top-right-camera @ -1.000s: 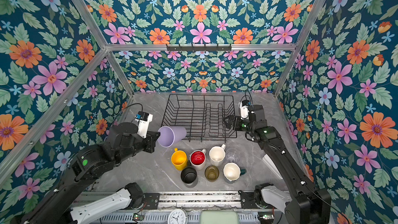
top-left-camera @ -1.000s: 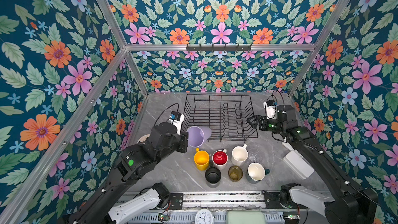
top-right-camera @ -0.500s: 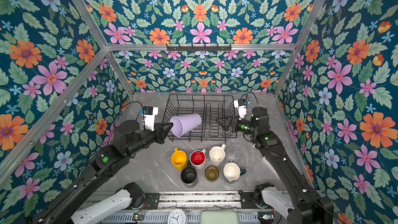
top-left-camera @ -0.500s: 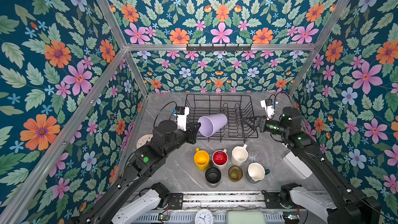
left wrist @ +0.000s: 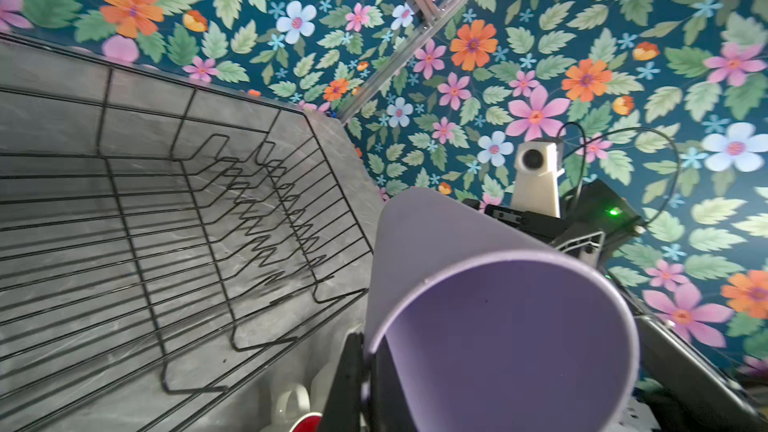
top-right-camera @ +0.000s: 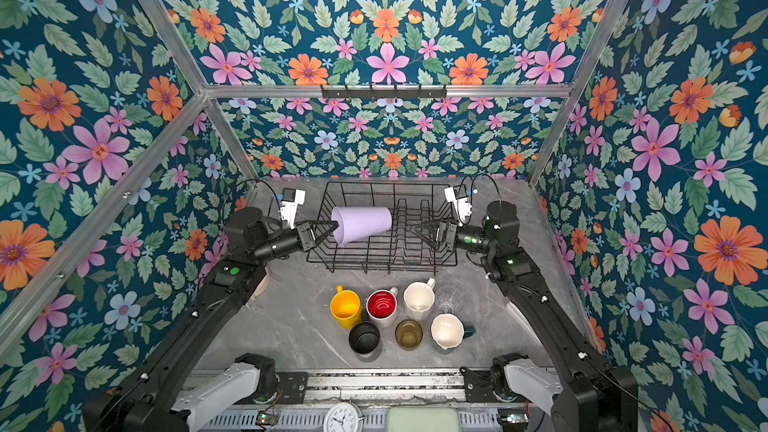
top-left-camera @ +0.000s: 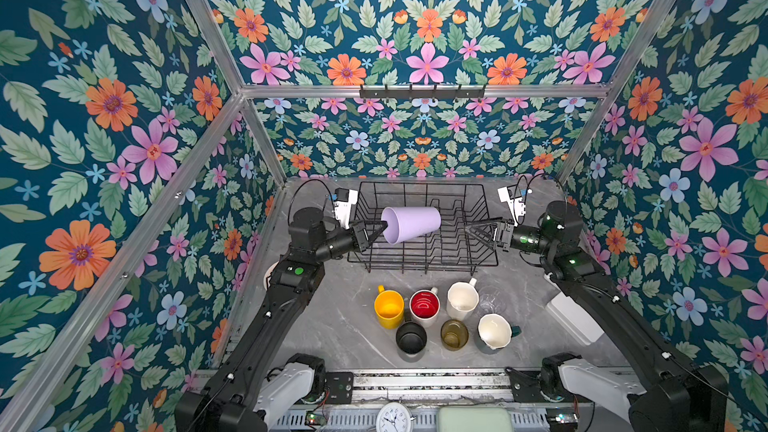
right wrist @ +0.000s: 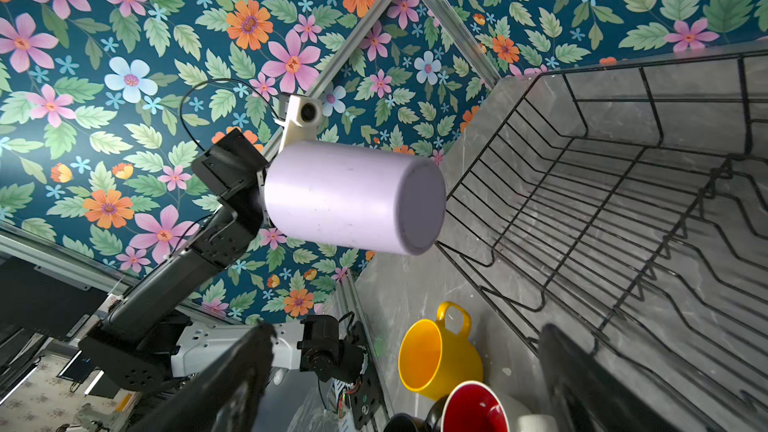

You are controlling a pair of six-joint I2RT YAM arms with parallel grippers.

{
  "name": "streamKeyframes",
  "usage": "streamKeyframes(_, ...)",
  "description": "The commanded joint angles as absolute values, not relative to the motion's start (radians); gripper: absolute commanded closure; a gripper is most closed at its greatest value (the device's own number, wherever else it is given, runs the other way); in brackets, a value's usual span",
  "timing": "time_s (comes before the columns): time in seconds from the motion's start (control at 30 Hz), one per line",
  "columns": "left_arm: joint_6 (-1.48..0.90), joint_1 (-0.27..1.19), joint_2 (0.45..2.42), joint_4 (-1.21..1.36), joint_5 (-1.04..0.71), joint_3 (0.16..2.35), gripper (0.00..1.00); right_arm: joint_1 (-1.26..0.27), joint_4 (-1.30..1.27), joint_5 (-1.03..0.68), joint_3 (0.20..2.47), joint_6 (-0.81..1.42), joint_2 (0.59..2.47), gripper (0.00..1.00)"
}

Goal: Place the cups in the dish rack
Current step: 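Carry the lilac mug over the rack toward the right gripper while the right gripper approaches, then grasp the lilac mug's base with the right gripper beside the left gripper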

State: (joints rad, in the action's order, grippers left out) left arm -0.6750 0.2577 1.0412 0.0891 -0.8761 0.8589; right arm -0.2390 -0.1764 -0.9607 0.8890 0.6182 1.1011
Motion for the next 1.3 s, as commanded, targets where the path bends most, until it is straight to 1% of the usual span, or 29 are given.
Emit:
streamKeyframes(0.0, -0.724, 0.226, 1.067, 0.296, -1.066, 0.854, 1.0, -0.24, -0.28, -0.997, 0.906, 0.668, 1.115, 0.01)
streamKeyframes(0.17, -0.735, 0.213, 1.096, 0.377, -1.139, 0.851, 1.0, -0.244, -0.299, -1.006, 0.928, 0.68, 1.15, 0.01)
streamKeyframes(0.27, -0.73, 0.213, 1.108, 0.383, -1.164, 0.844, 1.0, -0.257, -0.305, -1.006, 0.951, 0.675, 1.189, 0.01)
streamKeyframes(0.5, -0.729, 0.213, 1.133, 0.396, -1.184, 0.837, 1.0, -0.315, -0.406, -1.029, 1.007, 0.73, 1.297, 0.01)
streamKeyframes(0.7, -0.73, 0.212, 1.139, 0.4, -1.193, 0.844, 1.0, -0.358, -0.424, -1.049, 1.044, 0.737, 1.356, 0.01)
streamKeyframes(1.27, -0.793, 0.212, 1.154, 0.493, -1.216, 0.822, 1.0, -0.469, -0.463, -1.045, 1.08, 0.758, 1.435, 0.01)
